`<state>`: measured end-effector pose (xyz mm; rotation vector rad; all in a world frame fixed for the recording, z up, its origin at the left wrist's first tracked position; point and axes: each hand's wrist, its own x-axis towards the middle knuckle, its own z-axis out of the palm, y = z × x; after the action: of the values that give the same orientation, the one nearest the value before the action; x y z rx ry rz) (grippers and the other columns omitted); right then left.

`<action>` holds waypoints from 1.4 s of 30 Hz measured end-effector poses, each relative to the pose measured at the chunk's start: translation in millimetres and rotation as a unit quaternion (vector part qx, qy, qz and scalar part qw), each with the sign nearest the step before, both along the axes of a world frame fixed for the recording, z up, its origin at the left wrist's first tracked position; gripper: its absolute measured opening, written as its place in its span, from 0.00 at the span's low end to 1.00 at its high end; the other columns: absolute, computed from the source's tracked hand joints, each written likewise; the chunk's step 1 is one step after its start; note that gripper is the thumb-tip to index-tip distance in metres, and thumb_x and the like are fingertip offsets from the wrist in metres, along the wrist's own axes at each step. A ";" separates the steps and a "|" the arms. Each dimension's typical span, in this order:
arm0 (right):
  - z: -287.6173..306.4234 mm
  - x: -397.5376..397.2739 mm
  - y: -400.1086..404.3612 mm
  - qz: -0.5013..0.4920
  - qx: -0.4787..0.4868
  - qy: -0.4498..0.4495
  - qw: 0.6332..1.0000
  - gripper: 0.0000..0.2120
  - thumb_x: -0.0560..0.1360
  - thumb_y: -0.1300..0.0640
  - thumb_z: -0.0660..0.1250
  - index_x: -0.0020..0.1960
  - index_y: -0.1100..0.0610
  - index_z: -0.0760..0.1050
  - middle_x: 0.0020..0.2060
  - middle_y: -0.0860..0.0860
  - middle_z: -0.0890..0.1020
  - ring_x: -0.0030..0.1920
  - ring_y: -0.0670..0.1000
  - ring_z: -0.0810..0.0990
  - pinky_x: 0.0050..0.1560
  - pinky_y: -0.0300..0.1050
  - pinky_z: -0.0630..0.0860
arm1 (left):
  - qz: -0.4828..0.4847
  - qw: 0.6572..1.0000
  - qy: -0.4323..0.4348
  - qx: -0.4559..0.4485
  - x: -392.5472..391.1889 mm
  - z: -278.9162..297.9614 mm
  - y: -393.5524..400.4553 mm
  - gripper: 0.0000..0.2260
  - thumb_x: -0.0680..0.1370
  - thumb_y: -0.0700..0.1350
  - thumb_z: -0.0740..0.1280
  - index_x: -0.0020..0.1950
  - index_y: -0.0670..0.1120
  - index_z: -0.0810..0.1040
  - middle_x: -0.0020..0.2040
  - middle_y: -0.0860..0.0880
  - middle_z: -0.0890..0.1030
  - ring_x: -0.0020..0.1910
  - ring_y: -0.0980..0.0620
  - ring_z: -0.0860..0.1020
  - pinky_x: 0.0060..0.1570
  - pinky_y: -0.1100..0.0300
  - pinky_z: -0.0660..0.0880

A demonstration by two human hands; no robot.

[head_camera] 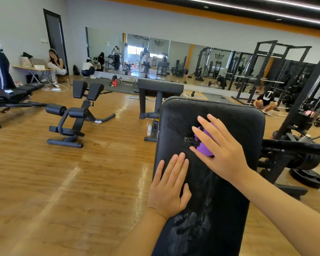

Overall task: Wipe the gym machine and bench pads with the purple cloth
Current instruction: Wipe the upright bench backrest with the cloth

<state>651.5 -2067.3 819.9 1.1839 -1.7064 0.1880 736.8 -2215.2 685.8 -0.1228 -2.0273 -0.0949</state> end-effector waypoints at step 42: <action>-2.9 4.9 -17.9 0.003 0.003 -0.036 0.999 0.21 0.81 0.53 0.61 0.69 0.62 0.73 0.70 0.57 0.73 0.74 0.57 0.67 0.74 0.53 0.65 | -0.013 0.999 -0.001 0.031 2.4 1.7 -1.5 0.28 0.79 0.47 0.59 0.78 0.42 0.62 0.78 0.45 0.64 0.79 0.49 0.60 0.79 0.50 0.53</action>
<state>656.4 -2085.2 817.0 1.1999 -1.7663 0.2325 739.3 -2216.8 687.5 -0.1100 -2.0231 -0.1748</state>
